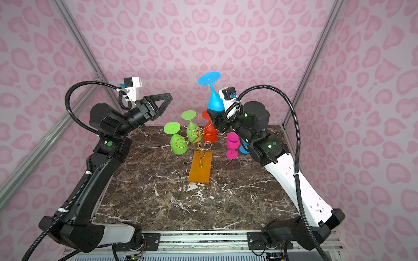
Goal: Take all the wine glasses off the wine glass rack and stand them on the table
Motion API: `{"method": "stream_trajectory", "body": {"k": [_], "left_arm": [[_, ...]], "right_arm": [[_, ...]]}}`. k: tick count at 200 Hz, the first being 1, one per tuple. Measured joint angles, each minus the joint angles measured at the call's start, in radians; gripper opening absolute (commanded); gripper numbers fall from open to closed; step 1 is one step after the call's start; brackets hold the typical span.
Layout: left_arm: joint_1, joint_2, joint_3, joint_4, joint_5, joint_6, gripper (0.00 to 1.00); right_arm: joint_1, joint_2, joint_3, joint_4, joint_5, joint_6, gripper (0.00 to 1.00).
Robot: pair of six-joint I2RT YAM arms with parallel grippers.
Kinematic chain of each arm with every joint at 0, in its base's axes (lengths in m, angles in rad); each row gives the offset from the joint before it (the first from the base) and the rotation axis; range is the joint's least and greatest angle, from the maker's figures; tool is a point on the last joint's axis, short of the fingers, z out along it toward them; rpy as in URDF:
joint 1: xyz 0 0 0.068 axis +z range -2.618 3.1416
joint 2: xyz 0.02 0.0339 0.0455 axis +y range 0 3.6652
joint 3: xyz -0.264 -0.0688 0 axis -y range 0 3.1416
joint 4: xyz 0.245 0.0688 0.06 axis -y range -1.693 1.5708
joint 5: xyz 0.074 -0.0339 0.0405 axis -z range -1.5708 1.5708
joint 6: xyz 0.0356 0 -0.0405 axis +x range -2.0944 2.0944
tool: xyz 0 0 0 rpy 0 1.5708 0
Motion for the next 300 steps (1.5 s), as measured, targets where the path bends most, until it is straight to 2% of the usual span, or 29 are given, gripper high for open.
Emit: {"method": "stream_trajectory", "body": {"k": [33,84,114,143,198,300], "left_arm": [[-0.024,0.003,-0.043,0.001,-0.095,0.303,0.47],[-0.089,-0.001,-0.098,0.058,-0.117,0.826,0.49],[-0.099,0.005,-0.099,0.081,-0.120,1.048,0.49],[-0.112,0.010,-0.119,0.093,-0.123,1.212,0.49],[-0.121,0.039,-0.119,0.117,-0.122,1.378,0.47],[-0.135,0.042,-0.131,0.119,-0.070,1.481,0.39]], "right_arm": [[0.000,0.027,0.062,-0.141,0.003,0.000,0.67],[0.000,0.059,0.095,-0.267,0.002,-0.004,0.66],[0.000,0.082,0.131,-0.312,-0.022,-0.009,0.64],[0.004,0.084,0.137,-0.341,-0.046,-0.013,0.64],[0.030,0.101,0.141,-0.382,-0.066,-0.029,0.62],[0.077,0.129,0.145,-0.391,-0.092,-0.037,0.60]]}}
